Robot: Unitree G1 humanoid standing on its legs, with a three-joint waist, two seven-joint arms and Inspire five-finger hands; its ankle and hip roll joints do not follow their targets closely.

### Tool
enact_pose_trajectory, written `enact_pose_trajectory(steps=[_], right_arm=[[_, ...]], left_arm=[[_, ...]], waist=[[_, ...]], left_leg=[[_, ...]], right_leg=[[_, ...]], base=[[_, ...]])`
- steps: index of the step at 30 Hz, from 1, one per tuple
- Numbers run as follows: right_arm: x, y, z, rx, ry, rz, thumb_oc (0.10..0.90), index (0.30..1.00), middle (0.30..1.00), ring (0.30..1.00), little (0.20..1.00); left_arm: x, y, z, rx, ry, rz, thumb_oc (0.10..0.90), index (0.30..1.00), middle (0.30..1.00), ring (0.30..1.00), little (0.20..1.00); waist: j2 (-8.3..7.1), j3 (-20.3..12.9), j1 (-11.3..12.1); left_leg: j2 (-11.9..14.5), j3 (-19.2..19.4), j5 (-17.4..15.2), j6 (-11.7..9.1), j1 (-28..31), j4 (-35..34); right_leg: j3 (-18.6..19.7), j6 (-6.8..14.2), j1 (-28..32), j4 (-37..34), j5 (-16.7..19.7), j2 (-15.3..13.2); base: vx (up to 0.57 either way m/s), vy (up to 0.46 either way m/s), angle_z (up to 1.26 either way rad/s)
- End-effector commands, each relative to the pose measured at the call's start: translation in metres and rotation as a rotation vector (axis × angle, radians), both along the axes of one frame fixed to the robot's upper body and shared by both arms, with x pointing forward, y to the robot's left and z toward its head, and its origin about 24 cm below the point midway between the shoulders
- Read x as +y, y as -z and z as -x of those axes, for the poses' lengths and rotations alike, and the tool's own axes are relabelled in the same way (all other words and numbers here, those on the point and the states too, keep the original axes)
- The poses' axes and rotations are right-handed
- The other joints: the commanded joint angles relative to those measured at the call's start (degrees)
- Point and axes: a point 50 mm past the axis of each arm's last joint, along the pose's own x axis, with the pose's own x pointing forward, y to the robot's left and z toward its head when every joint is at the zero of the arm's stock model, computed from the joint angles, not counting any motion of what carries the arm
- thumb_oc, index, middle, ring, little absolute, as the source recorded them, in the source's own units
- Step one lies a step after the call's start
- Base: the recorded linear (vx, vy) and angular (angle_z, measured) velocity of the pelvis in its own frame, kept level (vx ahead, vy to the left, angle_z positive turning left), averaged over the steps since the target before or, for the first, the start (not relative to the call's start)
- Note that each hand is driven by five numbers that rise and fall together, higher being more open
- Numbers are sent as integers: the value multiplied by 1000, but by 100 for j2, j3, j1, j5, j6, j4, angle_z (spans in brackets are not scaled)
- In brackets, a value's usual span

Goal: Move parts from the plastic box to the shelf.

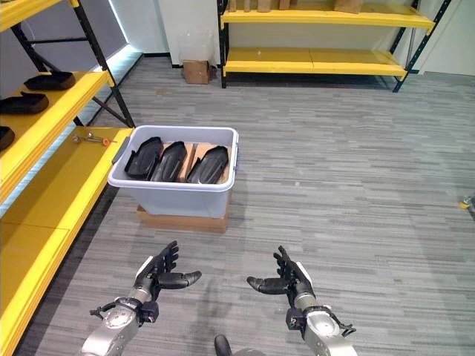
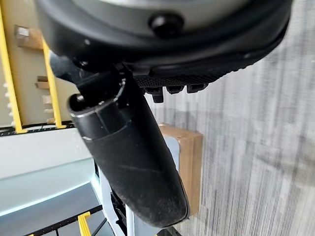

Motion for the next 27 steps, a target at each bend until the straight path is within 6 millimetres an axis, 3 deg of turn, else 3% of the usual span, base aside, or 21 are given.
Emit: enact_pose_trajectory(steps=[1,4,5,6,7,8,9,10,11,13,14,17,22,27], right_arm=[[-15,-30,-15,-171,48,-16,900,1000,1000,1000,1000],[-17,-28,-12,-160,61,-10,900,1000,1000,1000,1000],[-17,-27,-11,-160,66,-10,900,1000,1000,1000,1000],[-19,-26,-7,-157,85,-7,900,1000,1000,1000,1000],[-21,-25,-5,-155,94,-3,900,1000,1000,1000,1000],[-22,-24,-3,-152,100,2,900,1000,1000,1000,1000],[-22,-24,-3,-152,100,3,900,1000,1000,1000,1000],[-23,-22,-3,-148,110,17,900,1000,1000,1000,1000],[-23,-22,-2,-146,112,19,900,1000,1000,1000,1000],[-23,-21,-2,-143,108,24,900,1000,1000,1000,1000],[-21,-18,1,-123,93,31,900,1000,1000,1000,1000],[-17,-12,4,-97,77,28,900,1000,1000,1000,1000],[-14,-10,8,-82,74,2,900,1000,1000,1000,1000],[-11,-11,5,-91,69,-3,900,1000,1000,1000,1000]], left_arm=[[-7,-27,-23,-169,22,36,900,1000,1000,1000,1000],[-7,-21,-17,-141,19,41,900,1000,1000,1000,1000],[-5,-19,-15,-132,17,38,900,1000,1000,1000,1000],[-5,-16,-12,-119,20,25,900,1000,1000,1000,1000],[-5,-15,-12,-114,26,16,900,1000,1000,1000,1000],[-5,-14,-12,-112,34,6,900,1000,1000,1000,1000],[-6,-14,-12,-112,35,6,900,1000,1000,1000,1000],[-7,-14,-13,-115,44,-4,900,1000,1000,1000,1000],[-7,-14,-14,-115,42,-9,900,1000,1000,1000,1000],[-7,-14,-13,-115,42,-9,900,1000,1000,1000,1000],[-3,-12,-10,-104,25,-6,900,1000,1000,1000,1000],[-2,-9,-6,-93,9,-7,900,1000,1000,1000,1000],[2,-11,-6,-105,11,-18,900,1000,1000,1000,1000],[8,-12,-7,-108,-11,-28,900,1000,1000,1000,1000]], waist=[[-33,113,12],[-181,161,54],[-226,152,97],[-255,139,83],[-259,142,59],[-207,151,39],[-221,151,26],[-156,192,2],[-109,198,4],[-85,210,33],[10,172,81],[118,32,163],[73,-52,213],[0,-120,290]], left_leg=[[-237,516,1752,274,-74,-442],[55,1204,1420,559,-742,-583],[148,1353,1241,654,-847,-929],[401,1580,1210,707,-947,-1898],[502,1699,1305,687,-1012,-2352],[588,1809,1630,609,-1147,-2886],[562,1802,1682,610,-1094,-2981],[615,2004,2033,506,-1293,-3450],[619,2131,2180,487,-1336,-3816],[616,2188,2282,486,-1221,-4047],[612,2135,2360,532,-982,-4338],[582,1796,2351,534,-862,-4377],[574,1990,2208,649,-589,-4377],[484,2101,1866,810,-550,-4170]], right_leg=[[109,376,-19,171,479,-234],[49,343,183,89,499,-513],[53,354,269,43,478,-572],[0,357,360,-26,409,-611],[-51,347,420,-69,355,-640],[-92,344,488,-134,327,-605],[-102,344,505,-146,323,-626],[-121,339,606,-232,329,-561],[-118,346,674,-279,313,-510],[-87,364,752,-294,292,-474],[38,381,925,-316,153,-384],[233,386,1045,-374,16,-366],[300,482,1258,-511,-64,-601],[401,680,1332,-510,-52,-926]], base=[[121,-96,3],[118,-62,10],[201,-19,16],[207,16,-7],[198,32,-4],[103,21,9],[130,24,47],[134,28,43],[193,49,37],[171,57,-14],[215,81,-48],[215,105,-47],[153,102,-32],[147,135,3]])
